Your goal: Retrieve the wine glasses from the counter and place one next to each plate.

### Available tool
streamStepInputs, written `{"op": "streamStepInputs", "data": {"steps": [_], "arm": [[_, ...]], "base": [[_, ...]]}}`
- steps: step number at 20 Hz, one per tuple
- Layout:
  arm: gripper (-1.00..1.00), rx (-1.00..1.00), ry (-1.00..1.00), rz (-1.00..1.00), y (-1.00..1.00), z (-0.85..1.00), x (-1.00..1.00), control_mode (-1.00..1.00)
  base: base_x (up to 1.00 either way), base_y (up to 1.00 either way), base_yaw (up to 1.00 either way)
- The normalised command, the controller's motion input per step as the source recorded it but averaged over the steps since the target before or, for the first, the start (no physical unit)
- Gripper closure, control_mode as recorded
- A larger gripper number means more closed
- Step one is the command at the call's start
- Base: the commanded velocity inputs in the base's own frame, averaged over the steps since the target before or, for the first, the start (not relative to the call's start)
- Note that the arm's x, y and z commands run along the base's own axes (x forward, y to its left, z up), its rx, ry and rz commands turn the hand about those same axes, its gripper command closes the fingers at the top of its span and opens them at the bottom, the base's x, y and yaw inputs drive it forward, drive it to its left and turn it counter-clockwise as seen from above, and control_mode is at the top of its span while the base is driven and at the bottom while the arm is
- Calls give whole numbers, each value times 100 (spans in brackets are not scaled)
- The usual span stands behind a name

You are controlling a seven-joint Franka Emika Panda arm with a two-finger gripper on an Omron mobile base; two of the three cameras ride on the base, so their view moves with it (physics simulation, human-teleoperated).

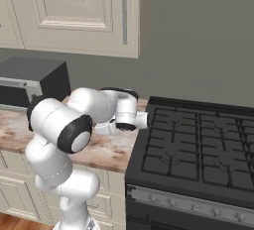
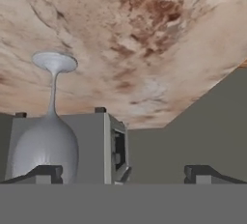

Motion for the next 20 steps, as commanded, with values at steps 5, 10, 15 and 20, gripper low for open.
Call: {"op": "streamStepInputs", "data": {"steps": [5,10,15,20], "arm": [[-100,1,0,0,18,-25,28,-100],[-100,6,0,0,6,-14,29,-100],[-100,6,0,1,0,-10,30,-100],[-100,1,0,0,1,-11,21,-100]], "base": [[0,0,0],[0,0,0],[0,0,0],[0,0,0]]}}
